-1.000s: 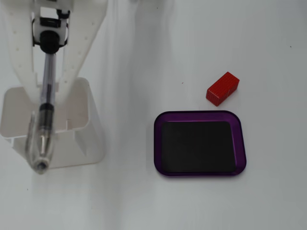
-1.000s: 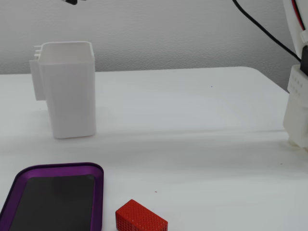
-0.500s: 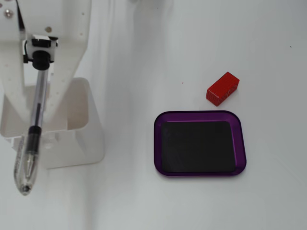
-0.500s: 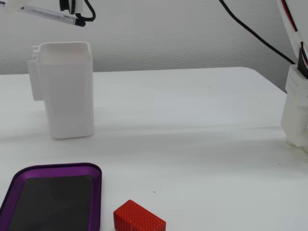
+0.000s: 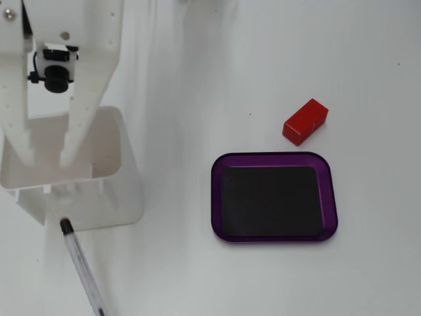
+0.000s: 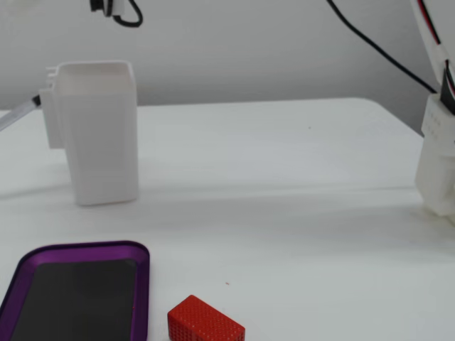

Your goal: Pick up the pen and put it in the pen holder.

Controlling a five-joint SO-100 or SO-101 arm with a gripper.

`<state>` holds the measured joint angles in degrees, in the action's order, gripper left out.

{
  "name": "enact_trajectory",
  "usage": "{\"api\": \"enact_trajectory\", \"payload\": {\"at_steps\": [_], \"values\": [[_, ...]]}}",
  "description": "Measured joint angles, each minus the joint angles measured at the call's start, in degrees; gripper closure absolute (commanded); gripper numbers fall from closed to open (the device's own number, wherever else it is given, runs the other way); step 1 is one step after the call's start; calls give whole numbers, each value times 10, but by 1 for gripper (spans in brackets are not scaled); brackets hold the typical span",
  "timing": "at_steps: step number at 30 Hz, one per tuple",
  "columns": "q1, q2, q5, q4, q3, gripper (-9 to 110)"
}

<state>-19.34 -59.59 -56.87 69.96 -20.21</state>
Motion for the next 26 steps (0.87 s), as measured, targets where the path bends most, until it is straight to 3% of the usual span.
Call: {"api": "enact_trajectory", "payload": {"at_steps": [5, 8, 16, 21, 26], "values": [[0, 0, 3, 32, 20, 94], [0, -13, 55, 87, 69, 93], [80, -225, 369, 272, 240, 92], [92, -392, 574, 282, 84, 92], [90, -557, 602, 282, -234, 92]]}}
